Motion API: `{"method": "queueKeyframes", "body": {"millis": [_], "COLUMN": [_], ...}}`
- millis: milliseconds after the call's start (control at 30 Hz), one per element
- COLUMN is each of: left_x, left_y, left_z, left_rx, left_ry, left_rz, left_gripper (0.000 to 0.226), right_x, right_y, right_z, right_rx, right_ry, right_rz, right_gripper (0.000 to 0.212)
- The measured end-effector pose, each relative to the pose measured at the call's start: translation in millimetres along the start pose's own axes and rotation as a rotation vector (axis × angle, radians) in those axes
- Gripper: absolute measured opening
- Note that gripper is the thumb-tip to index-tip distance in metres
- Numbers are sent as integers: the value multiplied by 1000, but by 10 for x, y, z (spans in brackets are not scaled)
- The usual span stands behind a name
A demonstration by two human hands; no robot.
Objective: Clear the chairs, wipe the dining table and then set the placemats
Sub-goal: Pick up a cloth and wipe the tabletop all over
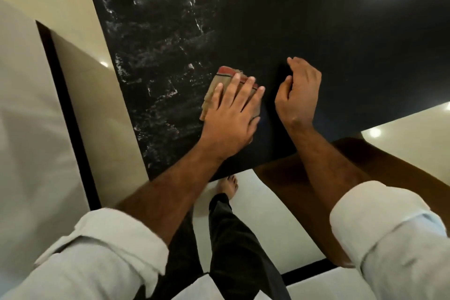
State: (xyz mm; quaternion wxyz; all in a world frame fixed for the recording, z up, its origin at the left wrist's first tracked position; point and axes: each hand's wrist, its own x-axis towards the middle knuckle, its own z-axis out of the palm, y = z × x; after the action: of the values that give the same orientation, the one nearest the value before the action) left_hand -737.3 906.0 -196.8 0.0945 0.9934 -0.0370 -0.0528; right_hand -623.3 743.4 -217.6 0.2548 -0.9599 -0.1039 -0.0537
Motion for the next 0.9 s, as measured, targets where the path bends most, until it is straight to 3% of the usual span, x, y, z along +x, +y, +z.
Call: {"method": "queueKeyframes", "body": {"millis": [133,200,433,567,700,900], "left_x": [-585,-478,598,-254,-907,679], "left_y": [-241,-356,-218,-150,-467,-1003], "left_z": [46,14,-1,16,19,-152], "left_rx": [72,61,24,16,62,49], "left_ry": [-30,-60,17,-58,-126,5], "left_rz": [-186,-265,-178,-31,-148,-256], "left_gripper": [82,82,79,78,79,77], "right_x": [-39,-52,-28,-9,-19,-4], "right_y": [-31,-28,1,-43,-72,-68], "right_z": [32,52,49,13,-7,29], "right_rx": [-88,-125,-111,-90,-80,-97], "right_ry": [-13,-18,-63,-83,-93,-112], "right_rz": [-38,-76,-46,-8,2,0], "right_gripper": [42,40,44,45,44,43]}}
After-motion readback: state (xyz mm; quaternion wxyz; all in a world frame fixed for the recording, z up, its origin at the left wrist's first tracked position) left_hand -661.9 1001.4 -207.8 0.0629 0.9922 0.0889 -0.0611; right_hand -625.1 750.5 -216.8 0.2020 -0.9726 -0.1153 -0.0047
